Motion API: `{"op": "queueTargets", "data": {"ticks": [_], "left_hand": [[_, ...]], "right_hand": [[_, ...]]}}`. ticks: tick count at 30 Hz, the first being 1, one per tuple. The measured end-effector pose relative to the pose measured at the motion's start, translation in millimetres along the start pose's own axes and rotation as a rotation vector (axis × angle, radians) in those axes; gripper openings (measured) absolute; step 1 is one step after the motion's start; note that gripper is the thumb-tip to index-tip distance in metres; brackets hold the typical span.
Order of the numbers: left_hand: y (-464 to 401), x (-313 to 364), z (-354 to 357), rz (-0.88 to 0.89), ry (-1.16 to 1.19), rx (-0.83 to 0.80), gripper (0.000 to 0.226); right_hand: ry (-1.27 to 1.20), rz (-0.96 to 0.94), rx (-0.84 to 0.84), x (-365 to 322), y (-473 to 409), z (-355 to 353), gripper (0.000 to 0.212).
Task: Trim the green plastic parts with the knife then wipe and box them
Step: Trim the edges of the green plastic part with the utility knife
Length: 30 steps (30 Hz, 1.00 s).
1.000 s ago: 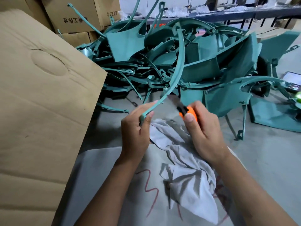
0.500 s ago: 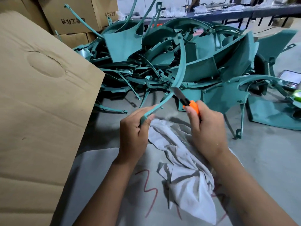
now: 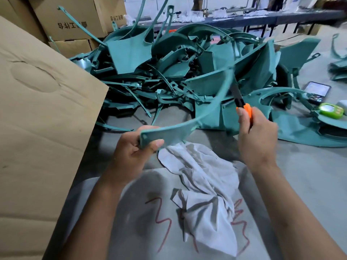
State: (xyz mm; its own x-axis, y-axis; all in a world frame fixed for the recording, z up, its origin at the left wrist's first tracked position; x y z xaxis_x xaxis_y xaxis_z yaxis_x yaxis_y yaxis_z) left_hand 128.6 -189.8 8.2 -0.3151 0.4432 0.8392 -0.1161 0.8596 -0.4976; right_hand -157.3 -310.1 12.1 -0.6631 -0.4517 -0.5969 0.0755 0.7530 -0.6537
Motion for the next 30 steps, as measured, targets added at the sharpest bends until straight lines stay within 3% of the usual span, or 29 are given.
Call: {"op": "queueTargets", "data": {"ticks": [2,4,7,10,12,15,19,30], "left_hand": [[-2,15,-1,0.128,-0.062,-0.08,0.017],[-3,15,-5,0.186,-0.175,-0.06,0.022],[1,-12,-24,-0.013,-0.176,0.208,0.04],[8,-36,-32,-0.149,-0.129,0.377,0.025],[7,-37,-32,-0.156,-0.167,0.417,0.016],[6,-34,-26,-0.113,-0.279,0.413,0.006],[3,-29,-9,-0.032,-0.308,0.298,0.015],[3,-35,-28,-0.13,-0.028,0.163,0.011]], "right_hand": [[0.025,0.043,-0.009,10,-2,-1,0.049],[-0.016,0.099,0.003,17,-3,-3,0.051],[-0.099,0.118,0.027,12,1,-5,0.051],[-0.15,0.013,-0.016,-18,11,3,0.046],[-0.184,-0.114,-0.152,-49,24,20,0.04],[-0.222,-0.312,-0.303,-91,49,40,0.036],[-0.14,-0.424,-0.41,-110,65,54,0.032],[-0.031,-0.091,-0.132,-26,14,18,0.04]]}}
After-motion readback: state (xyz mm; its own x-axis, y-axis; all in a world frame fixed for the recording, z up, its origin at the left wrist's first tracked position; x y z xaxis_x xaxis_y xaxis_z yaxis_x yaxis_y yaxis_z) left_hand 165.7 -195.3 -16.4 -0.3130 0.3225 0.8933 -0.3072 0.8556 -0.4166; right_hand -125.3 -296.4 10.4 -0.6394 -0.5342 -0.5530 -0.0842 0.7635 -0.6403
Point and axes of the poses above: each hand's wrist, its own y-axis away from the middle knuckle, its own z-axis out of the palm, x = y × z, the point moved 9 cm from there along -y, towards the middle knuckle, and after that the axes turned 1 degree about y, right-handed, at the moved point
